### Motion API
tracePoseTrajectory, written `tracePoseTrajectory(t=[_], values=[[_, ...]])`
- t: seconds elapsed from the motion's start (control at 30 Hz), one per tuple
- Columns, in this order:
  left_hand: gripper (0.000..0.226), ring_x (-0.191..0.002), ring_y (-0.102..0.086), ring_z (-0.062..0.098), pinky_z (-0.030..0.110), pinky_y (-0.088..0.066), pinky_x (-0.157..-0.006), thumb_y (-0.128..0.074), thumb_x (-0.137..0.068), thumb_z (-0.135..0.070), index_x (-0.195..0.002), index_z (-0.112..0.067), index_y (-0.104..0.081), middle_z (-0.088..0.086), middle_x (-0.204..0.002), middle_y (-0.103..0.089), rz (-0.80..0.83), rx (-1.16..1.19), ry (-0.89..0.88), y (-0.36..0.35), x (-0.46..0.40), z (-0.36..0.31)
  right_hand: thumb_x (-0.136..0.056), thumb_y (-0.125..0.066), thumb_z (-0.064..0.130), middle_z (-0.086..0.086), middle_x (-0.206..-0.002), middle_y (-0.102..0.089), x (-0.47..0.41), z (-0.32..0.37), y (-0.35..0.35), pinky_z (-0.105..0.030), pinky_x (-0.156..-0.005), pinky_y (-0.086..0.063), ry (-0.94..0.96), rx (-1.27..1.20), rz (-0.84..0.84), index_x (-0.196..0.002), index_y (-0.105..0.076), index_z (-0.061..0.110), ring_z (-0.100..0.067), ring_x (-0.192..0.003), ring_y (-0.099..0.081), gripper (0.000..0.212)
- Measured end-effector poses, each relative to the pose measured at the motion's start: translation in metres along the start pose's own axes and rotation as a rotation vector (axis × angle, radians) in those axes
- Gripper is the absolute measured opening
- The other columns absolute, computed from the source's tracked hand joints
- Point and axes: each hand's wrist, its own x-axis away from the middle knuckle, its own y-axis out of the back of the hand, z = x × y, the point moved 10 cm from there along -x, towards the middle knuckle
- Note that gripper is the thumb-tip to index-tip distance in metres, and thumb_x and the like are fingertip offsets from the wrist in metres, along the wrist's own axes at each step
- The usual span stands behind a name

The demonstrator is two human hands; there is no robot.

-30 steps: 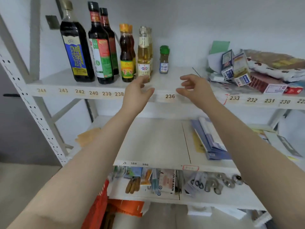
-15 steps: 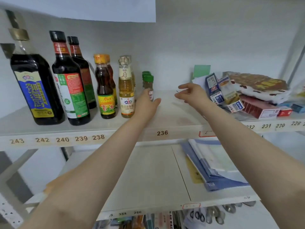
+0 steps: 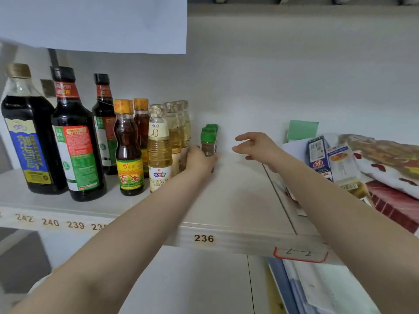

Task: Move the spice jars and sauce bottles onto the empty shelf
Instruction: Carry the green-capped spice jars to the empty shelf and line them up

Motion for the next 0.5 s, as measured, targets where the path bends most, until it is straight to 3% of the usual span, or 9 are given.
tracePoseTrajectory(t=[0.07, 0.23, 0.5], values=[[0.036, -0.072, -0.053, 0.019, 0.021, -0.041, -0.059, -0.066, -0.087, -0.021, -0.114, -0.006, -0.048, 0.009, -0.095, -0.062, 0.005, 0.005, 0.008, -0.003, -0.002, 0.004, -0.082, -0.074, 0.021, -0.005, -0.099, -0.068, -0.005, -0.003, -0.004, -0.023, -0.075, -0.051, 0.003, 0.000, 0.020, -0.121, -0.060, 0.012, -0.012, -0.091, -0.063, 0.042], [0.047, -0.098, -0.060, 0.026, 0.026, -0.039, -0.074, -0.071, -0.083, -0.026, -0.117, -0.001, -0.048, 0.013, -0.112, -0.063, 0.017, -0.020, -0.014, -0.006, -0.010, 0.017, -0.083, -0.073, 0.020, -0.008, -0.105, -0.068, -0.014, -0.010, -0.011, -0.025, -0.077, -0.051, 0.003, -0.023, 0.045, -0.121, -0.060, 0.012, -0.013, -0.094, -0.062, 0.041], [0.036, -0.081, -0.055, 0.016, 0.015, -0.040, -0.060, -0.079, -0.075, -0.020, -0.099, -0.011, -0.055, 0.003, -0.090, -0.059, 0.069, 0.085, -0.010, -0.001, -0.001, 0.022, -0.082, -0.074, 0.023, -0.014, -0.109, -0.066, -0.018, -0.028, -0.005, -0.029, -0.081, -0.053, -0.036, -0.044, 0.021, -0.120, -0.060, 0.012, -0.018, -0.096, -0.060, 0.042]])
